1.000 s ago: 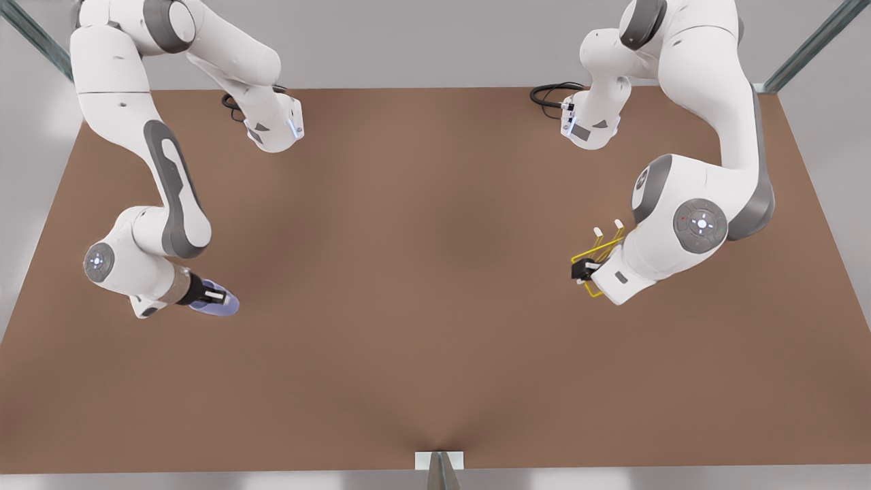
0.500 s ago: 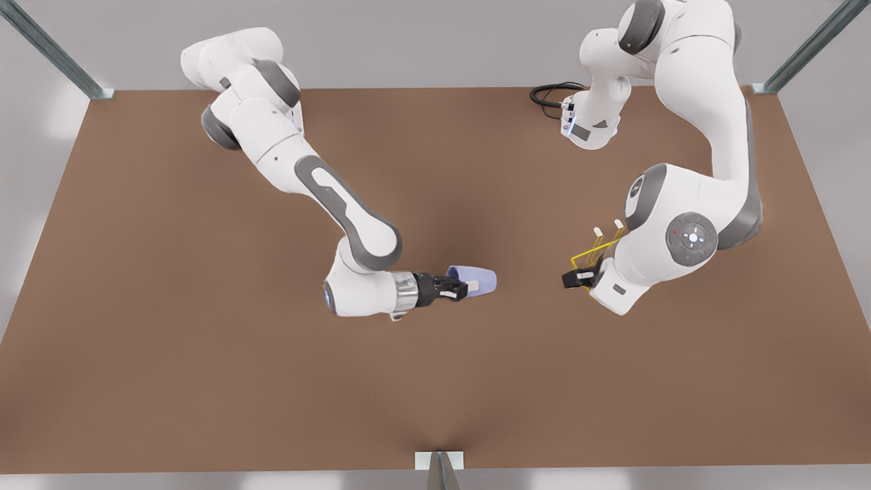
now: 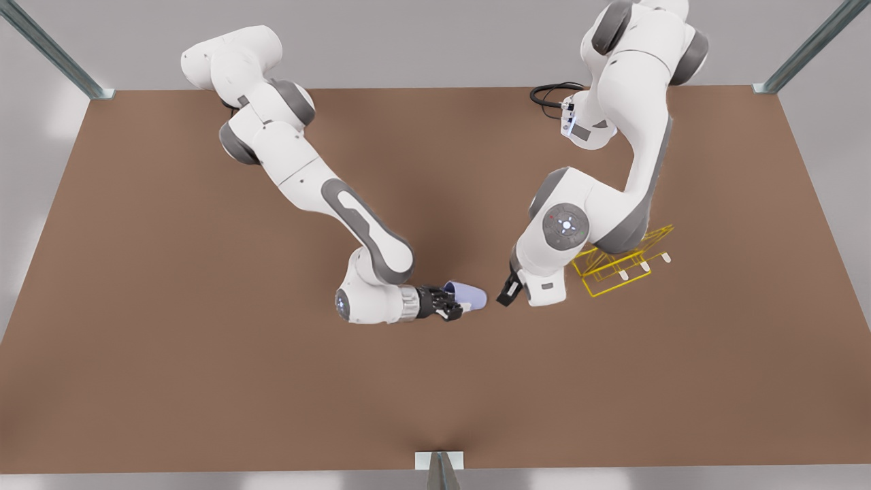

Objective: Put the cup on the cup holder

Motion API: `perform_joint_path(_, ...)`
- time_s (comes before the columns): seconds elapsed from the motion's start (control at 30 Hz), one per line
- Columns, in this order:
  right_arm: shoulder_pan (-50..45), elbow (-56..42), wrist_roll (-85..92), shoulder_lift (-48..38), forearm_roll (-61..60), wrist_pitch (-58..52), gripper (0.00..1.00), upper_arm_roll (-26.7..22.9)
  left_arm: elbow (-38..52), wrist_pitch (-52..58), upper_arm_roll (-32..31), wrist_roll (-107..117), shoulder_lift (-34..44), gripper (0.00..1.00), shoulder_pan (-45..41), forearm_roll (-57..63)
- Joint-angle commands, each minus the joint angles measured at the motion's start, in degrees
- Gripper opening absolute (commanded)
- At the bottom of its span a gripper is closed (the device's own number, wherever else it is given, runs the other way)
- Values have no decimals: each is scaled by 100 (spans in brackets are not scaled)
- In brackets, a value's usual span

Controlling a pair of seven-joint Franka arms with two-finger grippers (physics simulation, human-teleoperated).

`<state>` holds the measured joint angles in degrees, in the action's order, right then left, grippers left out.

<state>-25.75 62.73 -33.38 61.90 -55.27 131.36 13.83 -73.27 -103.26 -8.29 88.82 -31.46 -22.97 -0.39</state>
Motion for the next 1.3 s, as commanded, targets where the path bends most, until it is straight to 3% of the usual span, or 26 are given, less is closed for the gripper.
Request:
perform_joint_path(0.0, 26, 3, -898, -29, 139, -23, 100, -152, -21, -740, 20, 6077, -141, 100, -93, 144)
perform_joint_path(0.13, 562, 521, -424, -442, 1272, -145, 100, -205, 23, -915, 37, 6753, -396, 100, -190, 539)
perform_joint_path(0.2, 1520, 530, -152, -1267, 3425, -1630, 100, -196, 41, -907, 29, 7061, -502, 100, -304, 794)
perform_joint_path(0.27, 2047, 521, 1052, -2673, 5439, -3203, 100, -196, 172, -907, 20, 6991, -677, 100, -374, 786)
perform_joint_path(0.33, 3049, 547, 2669, -3781, 5466, -4786, 100, -196, 251, -828, -33, 6991, -757, 100, -454, 602)
perform_joint_path(0.37, 3304, 1100, 3162, -4299, 5544, -4717, 100, -214, 269, -836, -33, 6965, -748, 100, -454, 276)
perform_joint_path(0.43, 3287, 3228, 3312, -5751, 5826, -3503, 100, -416, 269, -933, -138, 6833, -818, 100, -454, 214)
perform_joint_path(0.67, 3384, 2797, 3488, -5426, 5817, -3776, 100, -433, 252, -1399, -103, 6833, -1170, 100, -568, 328)
perform_joint_path(0.87, 3384, 2797, 3488, -5426, 5782, -3793, 100, -433, -530, -1733, -112, 6833, -950, 100, -849, 943)
perform_joint_path(1.1, 3401, 2824, 3541, -5426, 5756, -3829, 100, -434, -575, -2278, -112, 6789, -1266, 100, -1007, 1330)
perform_joint_path(1.27, 3515, 2753, 3461, -5223, 5817, -3846, 100, -574, -1348, -2717, -121, 6578, -1055, 100, -1148, 1787)
